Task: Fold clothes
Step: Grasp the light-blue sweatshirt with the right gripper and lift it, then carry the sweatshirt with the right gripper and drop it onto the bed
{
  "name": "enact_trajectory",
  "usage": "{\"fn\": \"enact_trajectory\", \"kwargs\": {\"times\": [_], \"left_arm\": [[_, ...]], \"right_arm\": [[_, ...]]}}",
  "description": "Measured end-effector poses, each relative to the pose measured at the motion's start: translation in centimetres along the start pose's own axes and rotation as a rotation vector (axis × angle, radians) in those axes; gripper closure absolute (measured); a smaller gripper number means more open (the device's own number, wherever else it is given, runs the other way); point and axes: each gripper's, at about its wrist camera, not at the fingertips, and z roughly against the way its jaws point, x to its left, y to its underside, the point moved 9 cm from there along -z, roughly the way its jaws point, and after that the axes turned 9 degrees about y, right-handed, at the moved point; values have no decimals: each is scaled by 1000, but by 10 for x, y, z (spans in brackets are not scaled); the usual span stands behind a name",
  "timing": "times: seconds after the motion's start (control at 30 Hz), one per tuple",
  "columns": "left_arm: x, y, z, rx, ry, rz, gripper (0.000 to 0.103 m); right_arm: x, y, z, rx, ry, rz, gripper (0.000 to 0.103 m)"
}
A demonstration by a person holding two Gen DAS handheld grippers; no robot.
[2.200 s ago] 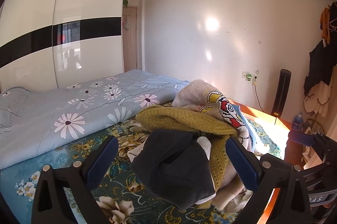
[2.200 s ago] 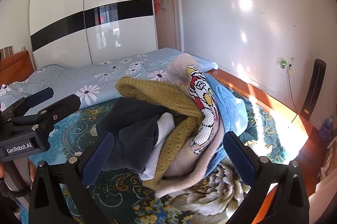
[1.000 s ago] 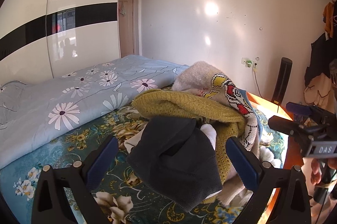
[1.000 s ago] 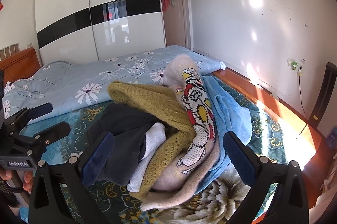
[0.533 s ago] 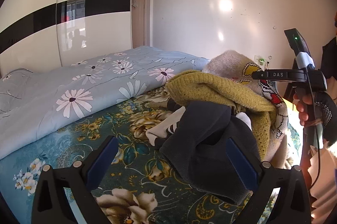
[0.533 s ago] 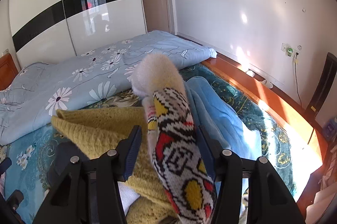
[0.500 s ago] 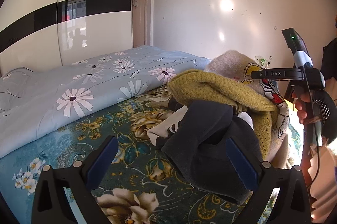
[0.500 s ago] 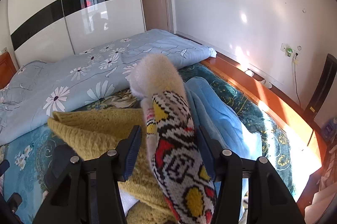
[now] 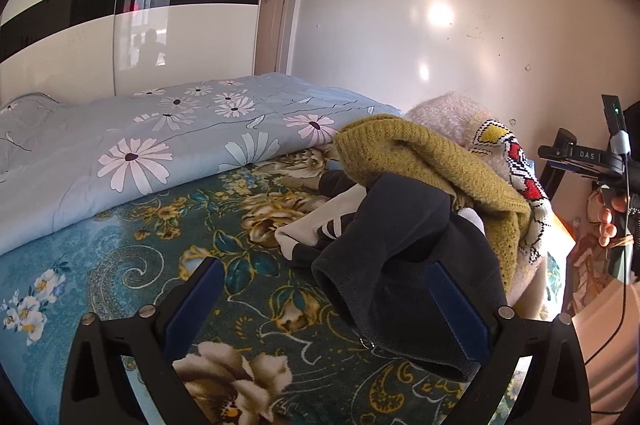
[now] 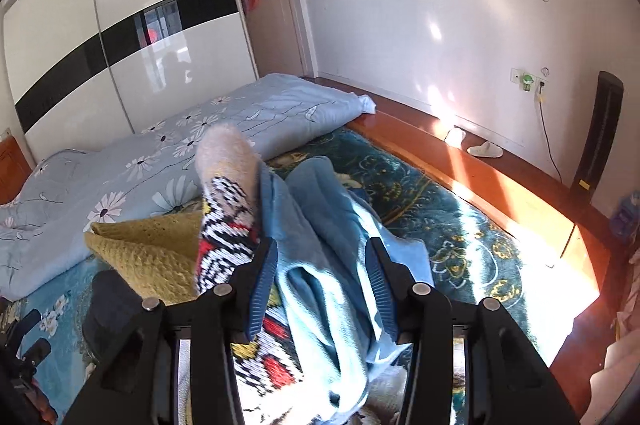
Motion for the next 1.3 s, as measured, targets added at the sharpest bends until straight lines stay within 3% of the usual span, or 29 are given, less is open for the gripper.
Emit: {"fn": "enact_trajectory", "kwargs": {"times": [0.23, 0.33, 0.53, 0.67, 0.7, 0.73, 0.77, 0.83, 0.97, 1.17, 1.3], "left_arm": [[-22, 7, -7, 33, 8, -41, 0], [-26, 8, -8, 41, -7, -64, 0], [-29, 10, -11, 50, -6, -54, 0], [-31, 11, -14, 56, -8, -57, 0], [-31, 12, -15, 59, -9, -58, 0], [-32, 12, -16, 61, -11, -58, 0], [-31, 12, -16, 63, -14, -58, 0], [-29, 13, -16, 64, -19, -56, 0], [-21, 12, -9, 60, -37, -52, 0], [-12, 9, -1, 52, -48, -27, 0], [-14, 7, 4, 50, -49, -27, 0]], "right_arm": [[16, 37, -17, 82, -99, 19, 55], [19, 39, -22, 62, -78, 24, 55], [-2, 30, -51, 90, -5, -81, 55], [1, 23, -64, 93, -36, -121, 56], [1, 21, -65, 90, -27, -117, 58], [3, 19, -67, 95, -29, -121, 74], [2, 19, -67, 102, -38, -143, 82], [-3, 16, -65, 103, -49, -190, 91], [-42, 11, -54, 59, -2, -313, 94], [-104, 11, -26, -9, -1, -476, 96], [-125, 5, -6, -50, 6, -505, 96]]}}
